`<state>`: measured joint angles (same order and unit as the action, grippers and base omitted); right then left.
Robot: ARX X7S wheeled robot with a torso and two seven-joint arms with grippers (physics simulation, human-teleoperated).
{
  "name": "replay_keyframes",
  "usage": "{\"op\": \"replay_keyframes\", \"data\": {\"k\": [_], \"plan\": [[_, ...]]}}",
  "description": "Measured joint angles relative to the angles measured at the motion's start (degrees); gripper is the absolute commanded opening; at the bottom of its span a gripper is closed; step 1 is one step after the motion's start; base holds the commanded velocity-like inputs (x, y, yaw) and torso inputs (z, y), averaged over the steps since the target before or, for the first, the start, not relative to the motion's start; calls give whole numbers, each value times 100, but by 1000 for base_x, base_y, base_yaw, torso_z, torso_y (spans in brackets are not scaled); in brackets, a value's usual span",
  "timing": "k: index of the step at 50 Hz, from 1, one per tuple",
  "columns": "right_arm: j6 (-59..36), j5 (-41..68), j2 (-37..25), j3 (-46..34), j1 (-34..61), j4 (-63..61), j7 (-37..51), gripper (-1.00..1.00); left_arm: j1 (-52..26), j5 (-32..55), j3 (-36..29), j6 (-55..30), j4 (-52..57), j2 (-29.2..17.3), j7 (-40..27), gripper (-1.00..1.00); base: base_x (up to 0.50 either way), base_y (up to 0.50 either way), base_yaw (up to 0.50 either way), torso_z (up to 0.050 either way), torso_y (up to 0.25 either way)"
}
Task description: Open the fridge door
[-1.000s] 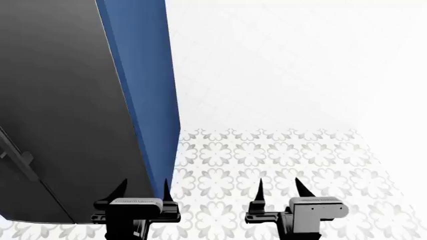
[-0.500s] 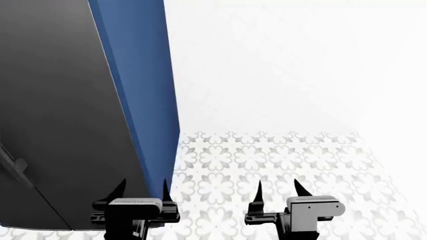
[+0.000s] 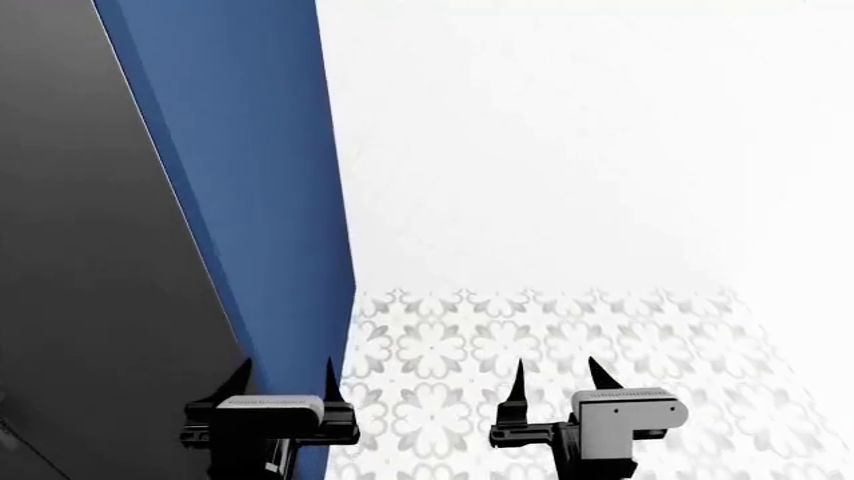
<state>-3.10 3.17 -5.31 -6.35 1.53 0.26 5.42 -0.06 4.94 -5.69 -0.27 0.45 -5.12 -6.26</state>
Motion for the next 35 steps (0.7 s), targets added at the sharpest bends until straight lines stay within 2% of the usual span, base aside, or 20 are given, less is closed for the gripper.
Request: {"op": "replay_keyframes", "data": {"k": [6,15,29,35], "plan": [[-14,24,-44,-50,-10,-23,45,100,-7,49,-42,-1,-3,-38,-39,100,446,0,0,0,0],[26,49,-112,-116,-24,-42,92,100,-24,117,-105,-5,-3,-83,-93,100,-12,32,0,0,0],[26,77,-179,-210,-31,-68,182,100,-14,208,-185,-17,22,-157,-172,100,-107,453,0,0,1],[31,106,-187,-243,-33,-79,218,100,-17,236,-208,-8,11,-198,-205,100,-5,84,0,0,0]]}}
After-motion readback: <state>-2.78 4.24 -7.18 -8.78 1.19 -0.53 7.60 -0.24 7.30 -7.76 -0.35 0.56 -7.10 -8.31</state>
